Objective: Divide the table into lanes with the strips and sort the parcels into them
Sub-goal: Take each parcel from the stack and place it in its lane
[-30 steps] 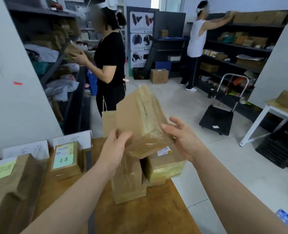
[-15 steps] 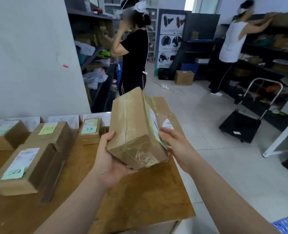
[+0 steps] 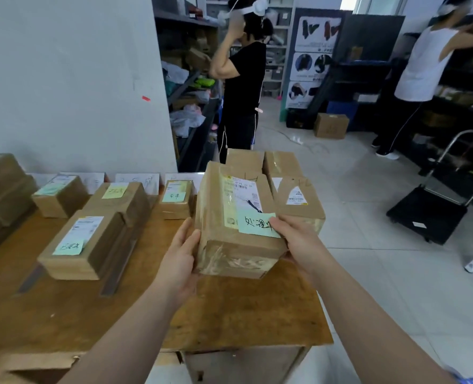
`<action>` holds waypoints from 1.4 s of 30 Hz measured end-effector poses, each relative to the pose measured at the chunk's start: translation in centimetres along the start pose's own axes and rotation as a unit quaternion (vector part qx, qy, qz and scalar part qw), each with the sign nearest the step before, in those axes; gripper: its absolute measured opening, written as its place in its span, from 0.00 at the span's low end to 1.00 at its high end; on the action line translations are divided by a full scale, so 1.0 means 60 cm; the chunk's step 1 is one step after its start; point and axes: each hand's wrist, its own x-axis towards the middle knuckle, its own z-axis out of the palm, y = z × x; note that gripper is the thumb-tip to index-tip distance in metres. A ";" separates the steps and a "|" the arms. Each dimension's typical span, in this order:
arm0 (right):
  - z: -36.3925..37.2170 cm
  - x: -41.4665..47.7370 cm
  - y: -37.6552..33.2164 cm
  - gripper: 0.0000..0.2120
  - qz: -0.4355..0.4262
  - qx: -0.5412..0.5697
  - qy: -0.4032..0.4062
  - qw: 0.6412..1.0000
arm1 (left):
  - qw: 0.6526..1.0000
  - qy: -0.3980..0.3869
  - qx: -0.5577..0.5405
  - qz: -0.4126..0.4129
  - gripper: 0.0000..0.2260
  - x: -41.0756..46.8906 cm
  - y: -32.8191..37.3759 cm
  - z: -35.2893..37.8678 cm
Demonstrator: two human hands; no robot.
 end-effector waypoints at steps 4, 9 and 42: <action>0.031 0.009 -0.004 0.11 0.011 -0.031 0.016 0.999 | 0.991 0.030 0.113 0.060 0.18 0.000 0.011 -0.017; 0.097 0.029 -0.013 0.13 0.015 -0.060 0.010 0.998 | 0.968 0.056 0.223 0.104 0.18 -0.003 0.045 -0.068; 0.909 0.139 -0.037 0.14 0.028 -0.096 -0.126 0.987 | 0.979 0.162 0.117 0.031 0.15 0.103 0.429 -0.745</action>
